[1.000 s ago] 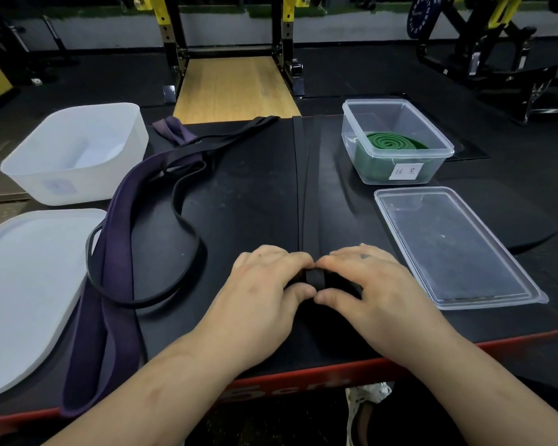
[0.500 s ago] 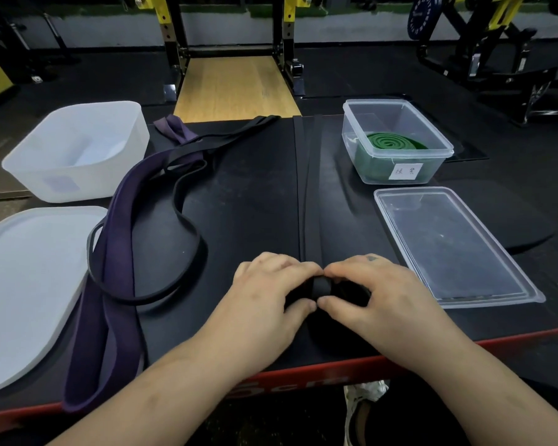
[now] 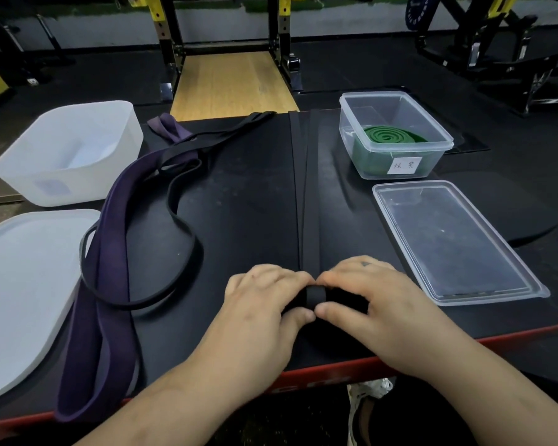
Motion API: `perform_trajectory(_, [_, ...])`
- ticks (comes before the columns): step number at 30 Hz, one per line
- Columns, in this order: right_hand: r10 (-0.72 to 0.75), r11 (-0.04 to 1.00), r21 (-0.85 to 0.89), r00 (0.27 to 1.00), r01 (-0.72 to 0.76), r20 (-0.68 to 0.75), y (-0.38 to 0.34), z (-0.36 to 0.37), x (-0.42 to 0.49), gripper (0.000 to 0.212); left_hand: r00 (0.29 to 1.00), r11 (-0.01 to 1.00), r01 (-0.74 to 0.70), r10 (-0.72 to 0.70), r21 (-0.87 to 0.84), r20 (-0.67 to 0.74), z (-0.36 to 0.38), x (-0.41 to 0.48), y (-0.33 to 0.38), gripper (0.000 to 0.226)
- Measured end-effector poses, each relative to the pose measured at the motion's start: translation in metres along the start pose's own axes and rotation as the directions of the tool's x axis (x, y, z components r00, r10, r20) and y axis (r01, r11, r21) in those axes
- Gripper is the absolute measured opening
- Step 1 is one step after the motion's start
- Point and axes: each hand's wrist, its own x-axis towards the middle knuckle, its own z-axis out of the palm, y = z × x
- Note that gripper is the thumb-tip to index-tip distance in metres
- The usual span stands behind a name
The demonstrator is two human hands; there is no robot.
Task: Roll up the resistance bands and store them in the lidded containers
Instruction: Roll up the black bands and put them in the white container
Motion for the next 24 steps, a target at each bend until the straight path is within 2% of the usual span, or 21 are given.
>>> perform_trajectory(4, [0.027,1.000,-0.012,1.000,-0.027,-0.015,0.002,0.003,0.008,0.046,0.998,0.999,0.043,-0.042,-0.023,0.044,-0.006,0.007,-0.004,0.048])
perform_trajectory(8, [0.044,0.999,0.013,0.999,-0.044,-0.023,-0.001,0.001,0.005,0.041,0.999,1.000,0.001,-0.002,0.015,0.040,-0.009,0.015,-0.005,0.039])
perform_trajectory(12, [0.069,0.996,0.055,0.996,-0.066,-0.048,-0.003,0.001,0.006,0.046,0.999,1.000,0.009,-0.009,0.012,0.035,-0.009,0.017,-0.009,0.045])
perform_trajectory(15, [0.087,0.996,0.023,0.995,-0.086,-0.045,-0.001,0.001,0.013,0.037,0.998,0.999,0.026,-0.025,-0.026,0.049,-0.012,0.017,-0.010,0.046])
perform_trajectory(21, [0.130,0.991,-0.006,0.991,-0.130,-0.042,-0.002,0.000,0.009,0.052,1.000,1.000,0.013,-0.013,0.011,0.019,-0.013,0.031,-0.006,0.040])
perform_trajectory(24, [0.124,0.992,0.001,0.989,-0.124,-0.078,-0.001,0.001,0.015,0.043,0.999,1.000,0.029,-0.029,0.002,0.045,-0.012,0.030,-0.008,0.043])
